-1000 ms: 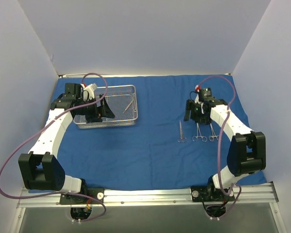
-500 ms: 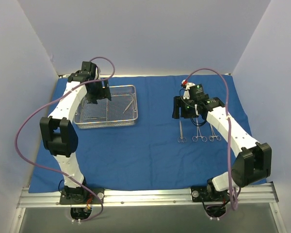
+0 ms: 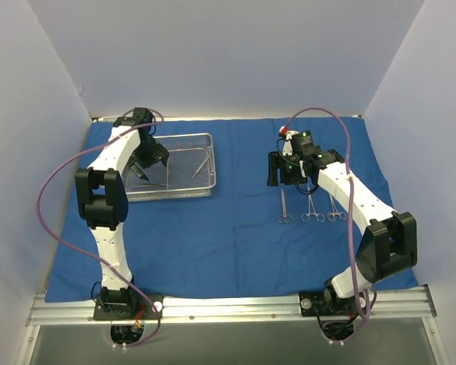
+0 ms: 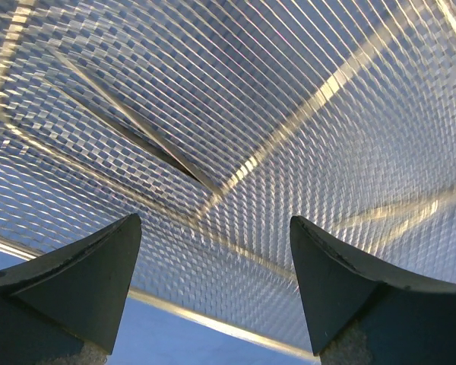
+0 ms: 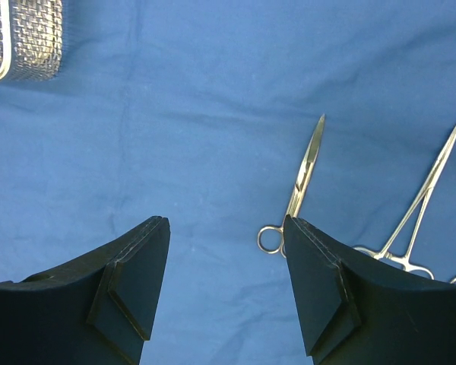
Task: Open and lay out the surgical kit
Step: Pick up the medical item from the container.
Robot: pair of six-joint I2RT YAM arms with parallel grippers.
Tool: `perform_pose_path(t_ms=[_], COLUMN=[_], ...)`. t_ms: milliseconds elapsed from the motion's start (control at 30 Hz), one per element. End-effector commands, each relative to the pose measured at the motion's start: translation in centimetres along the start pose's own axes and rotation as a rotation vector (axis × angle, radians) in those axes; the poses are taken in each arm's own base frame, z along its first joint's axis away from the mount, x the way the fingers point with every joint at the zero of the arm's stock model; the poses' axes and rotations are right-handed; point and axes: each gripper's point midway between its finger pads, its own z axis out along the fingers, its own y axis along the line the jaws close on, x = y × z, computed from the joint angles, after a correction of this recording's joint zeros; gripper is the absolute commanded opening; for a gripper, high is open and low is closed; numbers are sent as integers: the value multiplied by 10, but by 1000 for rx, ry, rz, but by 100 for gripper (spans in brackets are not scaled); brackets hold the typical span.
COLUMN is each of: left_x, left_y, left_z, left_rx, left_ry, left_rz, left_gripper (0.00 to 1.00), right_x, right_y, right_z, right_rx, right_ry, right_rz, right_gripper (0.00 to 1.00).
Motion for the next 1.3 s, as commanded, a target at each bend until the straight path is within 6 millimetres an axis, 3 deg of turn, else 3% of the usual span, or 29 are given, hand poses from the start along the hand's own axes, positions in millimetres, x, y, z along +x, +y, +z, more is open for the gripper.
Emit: perform_pose_path(t_ms=[0, 267, 567, 667, 700, 933, 1033, 1133, 1167, 1267], left_x=[-28, -35, -23, -18, -18, -13, -17, -27, -28, -30], left_y=[21, 33, 37, 40, 41, 37, 32, 21, 19, 2], left_z=[6, 38, 58, 66, 69, 81, 71, 49, 43, 13], left_rx=[-58, -113, -155, -167, -170, -165, -140, -94, -83, -7], left_ry=[-34, -8, 27, 39, 40, 57, 40, -2, -5, -34], left_rz=[-229, -309, -329, -336, -335, -296, -271, -219, -207, -122], left_gripper=[88, 83, 70, 61, 53, 35, 25, 15, 5, 2], right_x=[-19, -24, -27, -29, -29, -29, -31, -38, -39, -47], right_y=[5, -1, 0, 1, 2, 2, 3, 4, 5, 8], right_z=[-5, -8, -10, -11, -11, -10, -10, -10, -9, -10], right_rx=[-26, -6, -27, -32, -36, -35, -35, -34, -34, -33], right_ry=[-51, -50, -60, -70, -69, -69, -74, -86, -86, -99], right_rz=[-24, -67, -63, -58, -58, -46, -43, -44, -44, -48], right_gripper=[62, 62, 62, 62, 62, 62, 62, 62, 62, 62])
